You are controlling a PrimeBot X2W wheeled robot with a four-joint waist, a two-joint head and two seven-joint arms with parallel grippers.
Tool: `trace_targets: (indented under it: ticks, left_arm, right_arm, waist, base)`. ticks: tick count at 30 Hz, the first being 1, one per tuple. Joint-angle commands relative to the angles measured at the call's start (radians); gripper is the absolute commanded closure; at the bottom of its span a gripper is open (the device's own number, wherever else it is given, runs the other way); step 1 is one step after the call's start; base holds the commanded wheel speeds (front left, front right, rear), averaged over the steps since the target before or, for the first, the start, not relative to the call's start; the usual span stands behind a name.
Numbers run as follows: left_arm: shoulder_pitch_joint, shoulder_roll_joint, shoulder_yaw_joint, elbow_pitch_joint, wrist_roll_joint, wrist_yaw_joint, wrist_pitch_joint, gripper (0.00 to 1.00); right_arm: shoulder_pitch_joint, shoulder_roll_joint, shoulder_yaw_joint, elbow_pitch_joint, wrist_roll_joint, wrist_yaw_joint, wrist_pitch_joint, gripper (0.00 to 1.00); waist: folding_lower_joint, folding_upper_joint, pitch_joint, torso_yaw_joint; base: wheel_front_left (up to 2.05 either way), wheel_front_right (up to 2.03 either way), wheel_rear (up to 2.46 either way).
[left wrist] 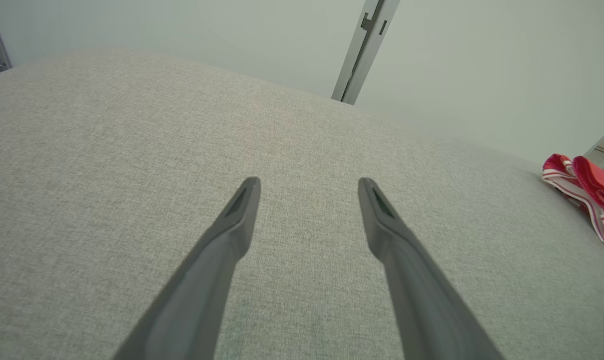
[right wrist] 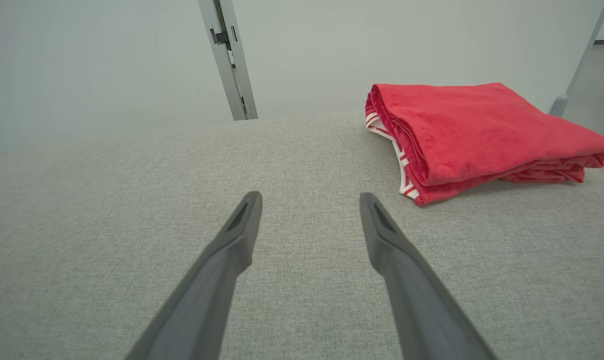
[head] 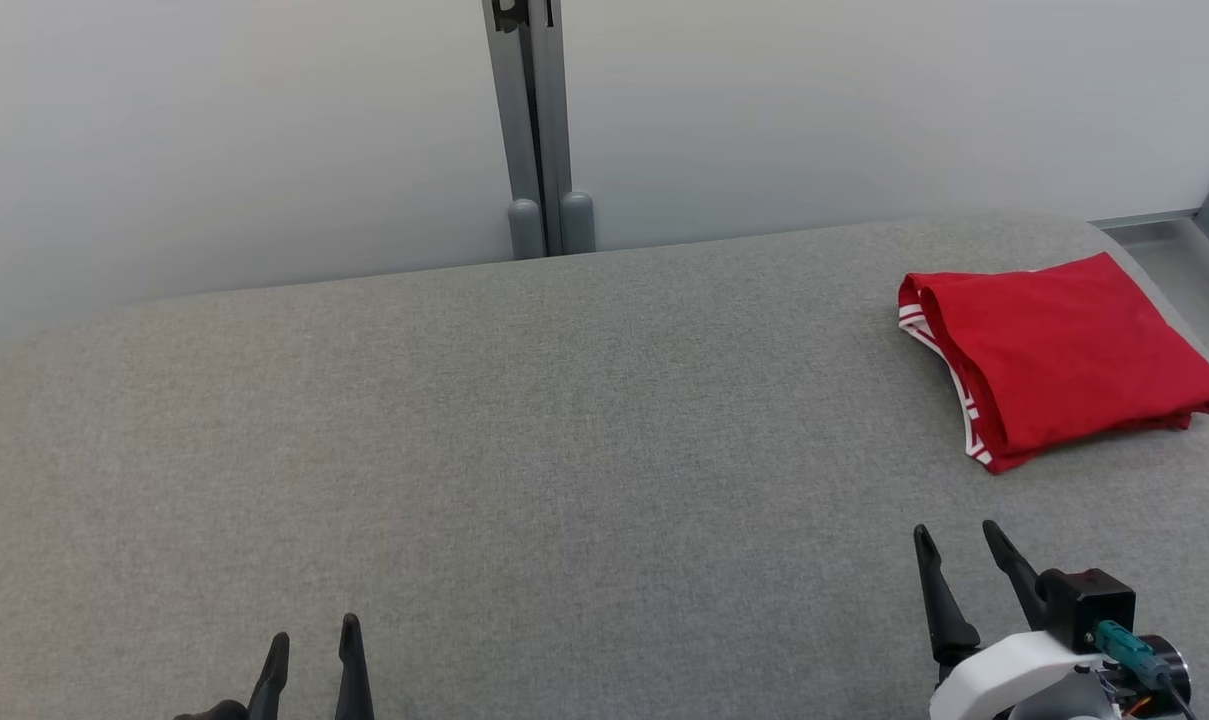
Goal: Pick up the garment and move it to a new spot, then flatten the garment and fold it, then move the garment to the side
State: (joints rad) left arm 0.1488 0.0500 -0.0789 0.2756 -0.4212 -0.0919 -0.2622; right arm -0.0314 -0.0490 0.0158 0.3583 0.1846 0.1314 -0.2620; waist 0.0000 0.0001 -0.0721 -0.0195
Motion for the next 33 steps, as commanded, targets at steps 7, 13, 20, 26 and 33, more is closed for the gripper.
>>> trace_targets:
  ticks: [7,13,20,26,33]
  left_arm:
    - [-0.007,0.002,0.007,0.002,0.016,0.010,-0.003,0.00]
    - [0.002,-0.002,0.006,0.026,0.005,0.007,0.006,1.00]
    - [-0.019,-0.003,0.022,0.033,-0.090,0.003,0.037,1.00]
    - [-0.040,-0.003,0.036,0.027,-0.182,-0.001,0.065,1.00]
    - [-0.062,-0.002,0.051,0.020,-0.280,-0.004,0.095,1.00]
  right_arm:
    - [0.007,-0.004,-0.005,-0.008,0.004,-0.002,-0.004,0.00]
    - [0.009,0.005,-0.003,0.019,0.004,0.000,0.003,1.00]
    - [0.004,0.006,-0.018,0.024,0.116,0.000,0.037,1.00]
    - [-0.002,0.005,-0.025,0.009,0.226,0.000,0.063,1.00]
    - [-0.009,0.005,-0.034,-0.006,0.344,0.000,0.092,1.00]
  waist:
    - [0.0000,-0.0001,0.000,0.008]
    - [0.0000,-0.0001,-0.001,0.009]
    - [0.0000,-0.0001,0.002,0.010]
    - [0.0000,-0.0001,0.006,0.010]
    - [0.0000,-0.0001,0.010,0.011]
  base:
    - [0.00,0.00,0.00]
    - [0.00,0.00,0.00]
    - [0.00,0.00,0.00]
    - [0.00,0.00,0.00]
    - [0.00,0.00,0.00]
